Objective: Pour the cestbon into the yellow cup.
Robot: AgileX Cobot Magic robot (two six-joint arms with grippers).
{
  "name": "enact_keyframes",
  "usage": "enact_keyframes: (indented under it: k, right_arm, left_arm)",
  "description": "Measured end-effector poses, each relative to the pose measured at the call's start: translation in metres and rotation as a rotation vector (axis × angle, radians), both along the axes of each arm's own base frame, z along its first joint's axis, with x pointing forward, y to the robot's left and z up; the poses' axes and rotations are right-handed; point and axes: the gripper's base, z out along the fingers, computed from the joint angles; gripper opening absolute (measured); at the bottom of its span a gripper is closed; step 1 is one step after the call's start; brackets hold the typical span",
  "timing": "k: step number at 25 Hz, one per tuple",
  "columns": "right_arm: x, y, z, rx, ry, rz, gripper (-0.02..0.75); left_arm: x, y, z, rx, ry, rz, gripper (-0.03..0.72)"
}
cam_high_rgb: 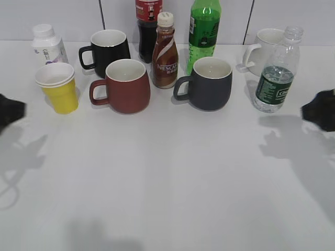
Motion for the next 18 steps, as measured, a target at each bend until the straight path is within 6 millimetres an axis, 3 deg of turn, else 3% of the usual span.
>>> enact_keyframes:
  k: [4, 7, 10, 14, 18]
  right_arm:
    - [-0.023, -0.005, 0.034, 0.011, 0.076, -0.029, 0.578]
    - [-0.055, -0.009, 0.052, -0.004, 0.14, 0.001, 0.566]
    - [-0.093, -0.016, 0.066, -0.035, 0.181, 0.032, 0.563]
    - [-0.153, -0.029, 0.084, -0.037, 0.132, 0.044, 0.563]
    - [-0.214, -0.041, 0.092, -0.008, -0.053, 0.046, 0.563]
  left_arm:
    - [-0.029, 0.006, 0.037, 0.082, 0.185, 0.104, 0.534]
    - [-0.062, 0.014, 0.055, 0.148, 0.317, 0.085, 0.529]
    - [-0.099, 0.022, 0.066, 0.104, 0.378, 0.007, 0.526]
    - [-0.137, 0.032, 0.076, -0.013, 0.306, -0.123, 0.526]
    - [-0.171, 0.05, 0.076, -0.025, 0.135, -0.233, 0.526]
